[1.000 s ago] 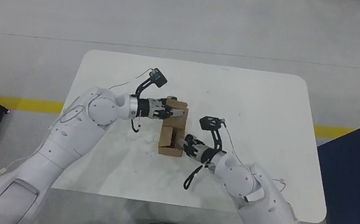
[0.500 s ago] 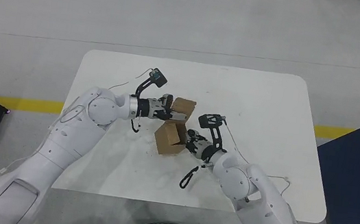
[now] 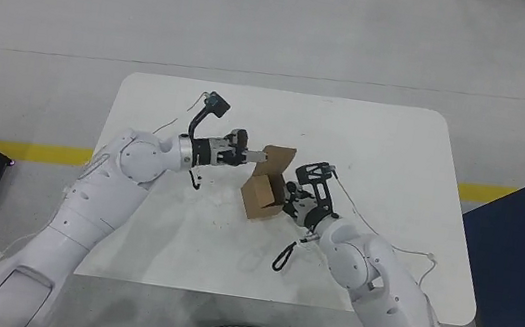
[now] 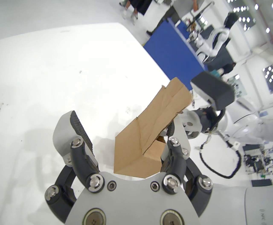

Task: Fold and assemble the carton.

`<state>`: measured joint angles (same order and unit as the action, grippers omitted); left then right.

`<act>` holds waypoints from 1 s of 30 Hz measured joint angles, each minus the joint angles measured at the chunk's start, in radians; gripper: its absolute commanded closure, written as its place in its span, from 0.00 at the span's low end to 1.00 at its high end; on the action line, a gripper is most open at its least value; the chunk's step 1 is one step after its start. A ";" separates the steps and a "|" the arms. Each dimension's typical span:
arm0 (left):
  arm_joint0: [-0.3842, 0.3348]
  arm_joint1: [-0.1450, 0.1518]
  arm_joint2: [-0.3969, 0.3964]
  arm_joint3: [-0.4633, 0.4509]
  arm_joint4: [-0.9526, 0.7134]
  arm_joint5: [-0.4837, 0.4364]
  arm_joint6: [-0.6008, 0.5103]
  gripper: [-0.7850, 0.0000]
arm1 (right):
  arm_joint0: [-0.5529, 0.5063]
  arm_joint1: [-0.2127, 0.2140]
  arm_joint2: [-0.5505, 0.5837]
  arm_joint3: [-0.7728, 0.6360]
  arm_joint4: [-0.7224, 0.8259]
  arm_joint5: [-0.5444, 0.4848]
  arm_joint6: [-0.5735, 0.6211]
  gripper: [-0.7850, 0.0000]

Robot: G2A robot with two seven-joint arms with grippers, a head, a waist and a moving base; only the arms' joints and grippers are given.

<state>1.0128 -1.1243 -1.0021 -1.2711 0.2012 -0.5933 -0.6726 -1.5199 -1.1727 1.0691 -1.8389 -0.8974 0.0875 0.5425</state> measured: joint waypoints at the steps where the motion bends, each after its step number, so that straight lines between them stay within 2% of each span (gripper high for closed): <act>1: 0.009 0.004 -0.020 0.000 -0.025 0.003 0.000 0.00 | -0.003 0.000 0.005 -0.003 0.005 -0.002 0.001 1.00; 5: 0.042 0.023 -0.080 -0.016 -0.028 0.018 -0.012 0.00 | -0.019 0.005 0.051 -0.017 0.001 0.026 -0.026 1.00; 9: 0.080 0.036 -0.119 -0.049 0.042 0.087 0.002 0.00 | -0.052 0.012 0.078 -0.054 -0.028 -0.005 -0.035 1.00; 10: 0.087 0.038 -0.120 -0.061 0.062 0.106 0.005 0.00 | -0.062 0.014 0.076 -0.063 -0.045 -0.023 -0.043 0.96; 11: 0.089 0.038 -0.117 -0.071 0.082 0.118 0.005 0.00 | -0.067 0.014 0.071 -0.065 -0.057 -0.034 -0.049 0.72; 13: 0.089 0.037 -0.095 -0.099 0.138 0.140 -0.007 0.00 | -0.069 0.014 0.049 -0.054 -0.087 -0.058 -0.051 0.51; 14: 0.087 0.035 -0.081 -0.110 0.160 0.147 -0.014 0.00 | -0.065 0.013 0.039 -0.044 -0.094 -0.070 -0.044 0.24; 15: 0.084 0.033 -0.067 -0.120 0.176 0.151 -0.021 0.00 | -0.058 0.012 0.031 -0.034 -0.096 -0.079 -0.035 0.09; 16: 0.080 0.029 -0.048 -0.130 0.191 0.153 -0.031 0.00 | -0.049 0.011 0.024 -0.024 -0.095 -0.086 -0.029 0.00; 22: 0.058 0.017 0.008 -0.136 0.209 0.156 -0.042 0.00 | -0.080 0.013 0.065 -0.073 -0.019 -0.108 -0.086 0.00; 26: 0.054 0.016 0.012 -0.132 0.215 0.147 -0.046 0.00 | -0.155 0.026 0.133 -0.105 0.022 -0.175 -0.111 0.00; 30: 0.062 0.021 -0.006 -0.147 0.222 0.144 -0.047 0.00 | -0.218 0.038 0.163 -0.098 0.008 -0.252 -0.083 0.00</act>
<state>1.0747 -1.1029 -1.0078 -1.4176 0.4233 -0.4491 -0.7192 -1.7381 -1.1343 1.2326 -1.9366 -0.8899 -0.1643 0.4593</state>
